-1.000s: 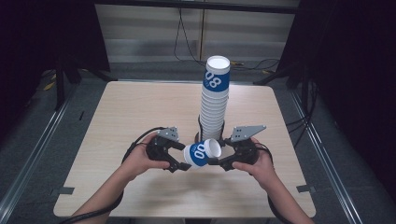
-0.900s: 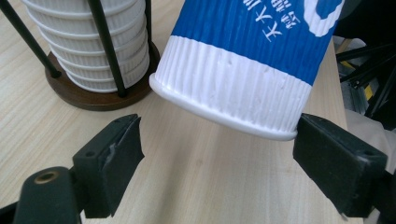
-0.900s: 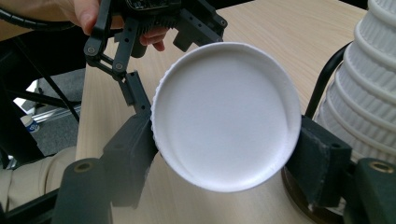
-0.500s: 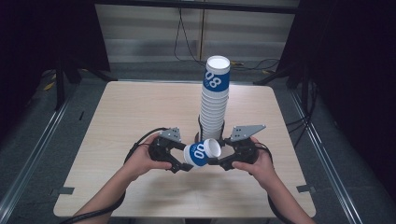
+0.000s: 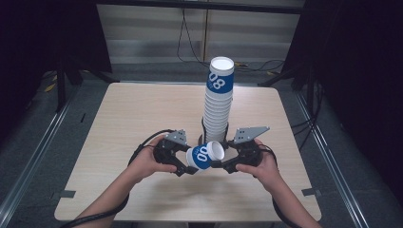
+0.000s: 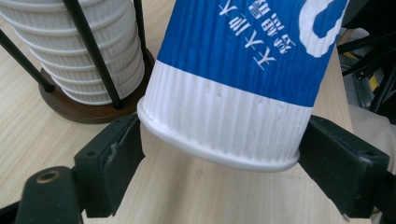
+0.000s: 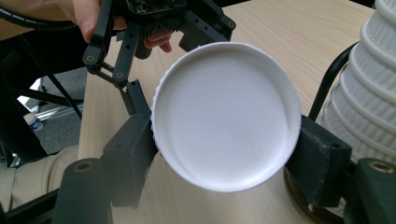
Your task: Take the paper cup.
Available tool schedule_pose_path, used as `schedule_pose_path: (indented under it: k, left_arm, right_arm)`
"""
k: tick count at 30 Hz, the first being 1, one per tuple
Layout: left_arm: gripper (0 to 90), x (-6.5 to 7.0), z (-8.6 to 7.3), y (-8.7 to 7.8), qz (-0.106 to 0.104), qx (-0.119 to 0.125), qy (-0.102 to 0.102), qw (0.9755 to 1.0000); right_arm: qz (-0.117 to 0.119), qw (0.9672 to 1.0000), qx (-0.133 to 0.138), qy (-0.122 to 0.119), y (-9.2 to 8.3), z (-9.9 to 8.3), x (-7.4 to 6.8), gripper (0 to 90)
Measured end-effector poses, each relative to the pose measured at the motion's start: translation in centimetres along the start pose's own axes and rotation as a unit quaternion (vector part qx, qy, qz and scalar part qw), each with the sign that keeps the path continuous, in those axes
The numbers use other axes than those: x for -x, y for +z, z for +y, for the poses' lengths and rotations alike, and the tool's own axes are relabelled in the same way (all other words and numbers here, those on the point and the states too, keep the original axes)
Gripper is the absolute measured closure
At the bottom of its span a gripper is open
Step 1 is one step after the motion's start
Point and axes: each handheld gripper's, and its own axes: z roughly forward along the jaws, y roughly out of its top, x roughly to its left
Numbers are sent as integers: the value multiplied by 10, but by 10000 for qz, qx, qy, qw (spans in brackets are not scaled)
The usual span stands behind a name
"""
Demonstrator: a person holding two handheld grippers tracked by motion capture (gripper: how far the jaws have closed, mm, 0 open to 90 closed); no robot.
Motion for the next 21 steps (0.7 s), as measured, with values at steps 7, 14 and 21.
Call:
schedule_pose_path:
  k: [7,14,21]
  left_arm:
    - [149,1,2,1,35,-39,59,10000]
    - [146,-1,5,0,9,-98,200,9998]
    - [140,1,6,0,-2,-120,170,9998]
  right_arm:
    - [7,10000,-7,10,0,0,0,283]
    - [19,10000,-20,7,2,0,0,283]
    - [37,10000,-42,-22,3,1,-1,283]
